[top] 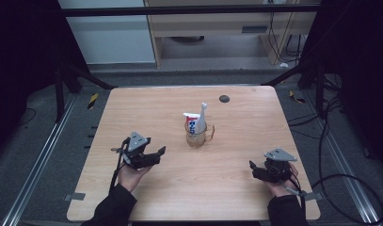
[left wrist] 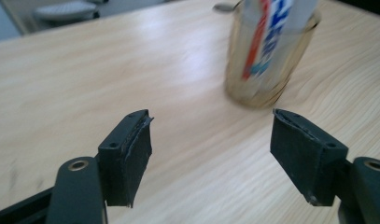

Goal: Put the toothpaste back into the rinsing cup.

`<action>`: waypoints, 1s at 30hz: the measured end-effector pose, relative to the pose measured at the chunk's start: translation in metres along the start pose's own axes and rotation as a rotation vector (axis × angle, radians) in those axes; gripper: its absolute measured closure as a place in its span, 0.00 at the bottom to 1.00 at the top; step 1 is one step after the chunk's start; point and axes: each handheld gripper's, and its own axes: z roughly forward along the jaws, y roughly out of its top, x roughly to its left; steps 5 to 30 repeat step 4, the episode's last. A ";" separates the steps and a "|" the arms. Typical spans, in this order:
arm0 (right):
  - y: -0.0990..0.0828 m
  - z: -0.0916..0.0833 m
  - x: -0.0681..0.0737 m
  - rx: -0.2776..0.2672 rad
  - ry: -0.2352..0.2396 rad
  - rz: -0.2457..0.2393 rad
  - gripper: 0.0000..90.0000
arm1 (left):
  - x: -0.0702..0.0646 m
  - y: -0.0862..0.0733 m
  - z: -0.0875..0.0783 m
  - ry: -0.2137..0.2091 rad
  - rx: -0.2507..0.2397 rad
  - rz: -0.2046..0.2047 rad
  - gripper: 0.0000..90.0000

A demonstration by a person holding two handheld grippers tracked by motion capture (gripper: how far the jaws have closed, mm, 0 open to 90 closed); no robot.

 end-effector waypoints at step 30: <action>0.000 -0.001 0.000 0.001 0.002 0.020 0.23 | 0.011 -0.012 -0.010 0.029 0.020 -0.017 0.29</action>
